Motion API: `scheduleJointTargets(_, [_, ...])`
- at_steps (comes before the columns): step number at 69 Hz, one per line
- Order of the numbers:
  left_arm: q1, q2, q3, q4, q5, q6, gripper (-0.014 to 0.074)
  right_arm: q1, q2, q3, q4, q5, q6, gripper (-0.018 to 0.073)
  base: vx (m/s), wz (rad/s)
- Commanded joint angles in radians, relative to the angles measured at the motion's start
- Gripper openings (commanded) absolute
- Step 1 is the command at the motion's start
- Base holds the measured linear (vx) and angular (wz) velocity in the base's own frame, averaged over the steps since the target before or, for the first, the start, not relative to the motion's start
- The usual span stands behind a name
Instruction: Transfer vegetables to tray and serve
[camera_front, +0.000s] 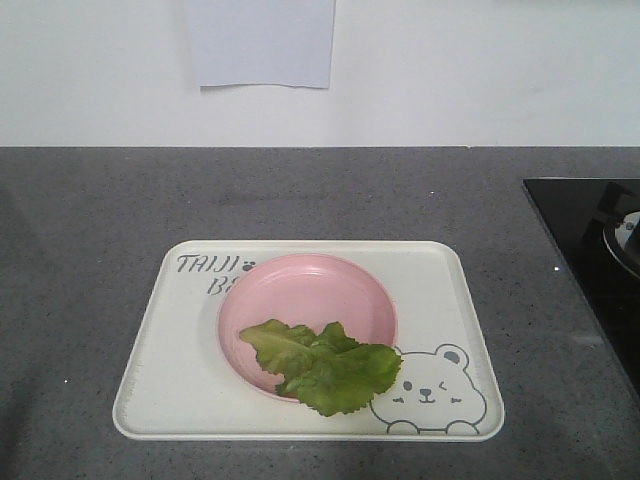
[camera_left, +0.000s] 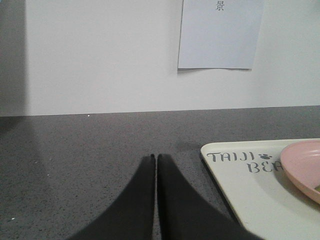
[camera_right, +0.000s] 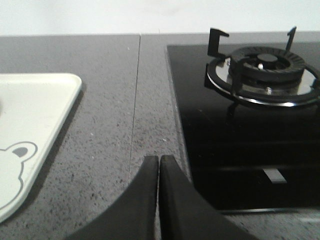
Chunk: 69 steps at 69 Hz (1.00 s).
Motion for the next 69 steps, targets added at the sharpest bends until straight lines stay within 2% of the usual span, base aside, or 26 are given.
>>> scheduleJointTargets(1, [-0.003,-0.015,0.024,-0.011,-0.078,0.0,-0.0006,0.06,-0.008,0.032,-0.065,-0.205,0.071,-0.0004,0.0,0.0])
scheduleJointTargets(5, [-0.003,-0.015,0.024,-0.011,-0.078,0.0,-0.0006,0.099,-0.023,0.079,-0.083,-0.277,0.083,-0.0004,0.0,0.0])
scheduleJointTargets(8, [-0.003,-0.015,0.024,-0.011,-0.078,0.0,-0.0006,0.119,-0.041,0.074,-0.084,-0.244,0.082,-0.0004,0.0,0.0])
scheduleJointTargets(33, [-0.003,-0.015,0.024,-0.011,-0.078,0.0,-0.0006,0.116,-0.057,0.075,-0.032,-0.249,0.081,-0.0004,0.0,0.0])
scheduleJointTargets(47, [-0.003,-0.015,0.024,-0.011,-0.078,0.0,-0.0006,0.044,-0.057,0.075,-0.019,-0.29,0.084,-0.0004,0.0,0.0])
scheduleJointTargets(69, [-0.003,-0.015,0.024,-0.011,-0.078,0.0,-0.0006,0.038,-0.057,0.075,-0.023,-0.326,0.051,-0.0004,0.0,0.0])
